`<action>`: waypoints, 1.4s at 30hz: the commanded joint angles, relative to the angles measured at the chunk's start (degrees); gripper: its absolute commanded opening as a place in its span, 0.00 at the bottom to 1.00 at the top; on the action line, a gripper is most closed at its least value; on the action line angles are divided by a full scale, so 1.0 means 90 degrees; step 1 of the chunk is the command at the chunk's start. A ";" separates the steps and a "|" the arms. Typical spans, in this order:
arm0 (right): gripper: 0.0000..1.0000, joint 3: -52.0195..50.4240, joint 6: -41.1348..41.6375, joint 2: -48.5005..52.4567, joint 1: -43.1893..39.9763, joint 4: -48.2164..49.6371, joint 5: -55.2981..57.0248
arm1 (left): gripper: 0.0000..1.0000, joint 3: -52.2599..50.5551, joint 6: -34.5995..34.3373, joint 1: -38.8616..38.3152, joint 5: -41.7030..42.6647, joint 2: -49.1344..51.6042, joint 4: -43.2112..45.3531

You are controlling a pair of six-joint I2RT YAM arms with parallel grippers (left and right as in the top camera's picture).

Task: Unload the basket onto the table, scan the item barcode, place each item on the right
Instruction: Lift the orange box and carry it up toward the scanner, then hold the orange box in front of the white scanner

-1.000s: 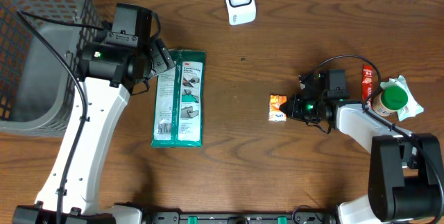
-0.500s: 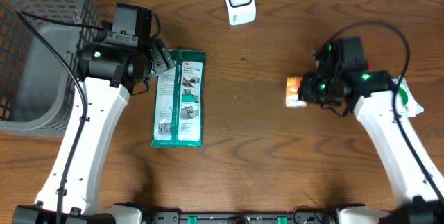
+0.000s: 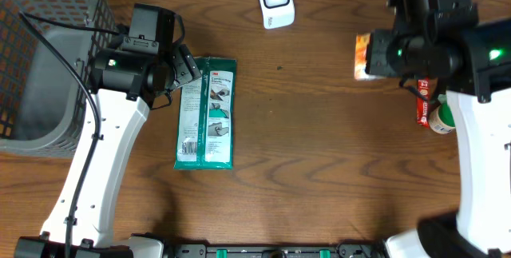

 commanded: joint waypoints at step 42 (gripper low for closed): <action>0.01 0.1936 -0.4558 0.6397 0.1428 0.7475 0.4260 | 0.88 0.0049 0.0041 0.0017 -0.0085 -0.0024 -0.0012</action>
